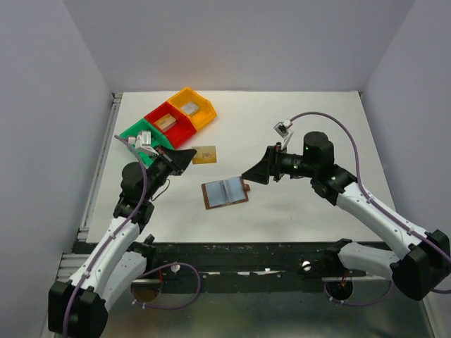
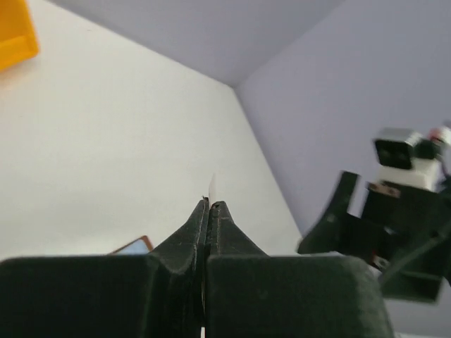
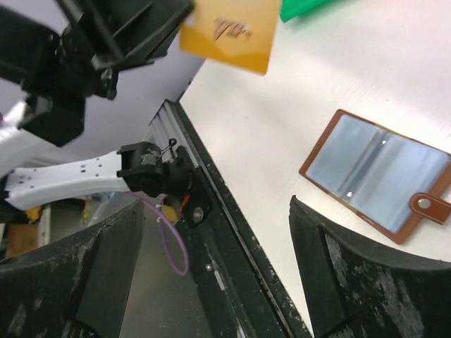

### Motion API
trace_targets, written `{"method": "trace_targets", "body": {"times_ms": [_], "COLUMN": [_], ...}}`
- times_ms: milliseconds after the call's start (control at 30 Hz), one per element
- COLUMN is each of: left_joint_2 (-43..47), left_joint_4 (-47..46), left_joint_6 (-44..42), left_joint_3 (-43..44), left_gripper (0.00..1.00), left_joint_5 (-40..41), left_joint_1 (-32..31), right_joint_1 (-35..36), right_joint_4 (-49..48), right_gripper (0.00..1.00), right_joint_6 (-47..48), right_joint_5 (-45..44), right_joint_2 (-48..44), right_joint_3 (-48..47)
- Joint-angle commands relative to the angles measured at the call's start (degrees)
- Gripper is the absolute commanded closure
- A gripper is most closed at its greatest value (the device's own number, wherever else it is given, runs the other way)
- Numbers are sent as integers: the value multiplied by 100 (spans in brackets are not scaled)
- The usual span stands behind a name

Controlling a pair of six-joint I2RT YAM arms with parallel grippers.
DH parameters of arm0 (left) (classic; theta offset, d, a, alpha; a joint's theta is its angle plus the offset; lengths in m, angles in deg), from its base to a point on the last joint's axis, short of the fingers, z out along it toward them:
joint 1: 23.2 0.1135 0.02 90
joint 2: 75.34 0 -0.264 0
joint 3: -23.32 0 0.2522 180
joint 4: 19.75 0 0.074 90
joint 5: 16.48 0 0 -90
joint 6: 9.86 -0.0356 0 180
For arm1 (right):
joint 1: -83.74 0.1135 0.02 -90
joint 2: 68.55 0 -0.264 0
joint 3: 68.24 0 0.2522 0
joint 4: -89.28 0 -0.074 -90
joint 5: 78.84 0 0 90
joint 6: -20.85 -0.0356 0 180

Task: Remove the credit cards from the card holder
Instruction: Place the credit card at the center of the board.

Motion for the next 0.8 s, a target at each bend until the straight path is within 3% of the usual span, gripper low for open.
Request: {"method": "trace_targets", "body": {"times_ms": [0, 333, 767], "left_joint_2": [-1520, -4051, -5855], "left_joint_4": [1534, 1069, 708], "left_joint_6": [-427, -832, -964], "left_joint_3": [1088, 2029, 2978], "left_gripper": [100, 100, 100], "left_joint_5": [267, 495, 504], "left_joint_1": [490, 490, 719], "right_joint_1": [20, 29, 38], "right_joint_4": [919, 137, -294], "right_gripper": [10, 12, 12], "right_joint_6": [626, 222, 257], "right_joint_5": [-718, -419, -6], "right_joint_2": [-427, -559, -261], "right_joint_3": [177, 1232, 1399]}}
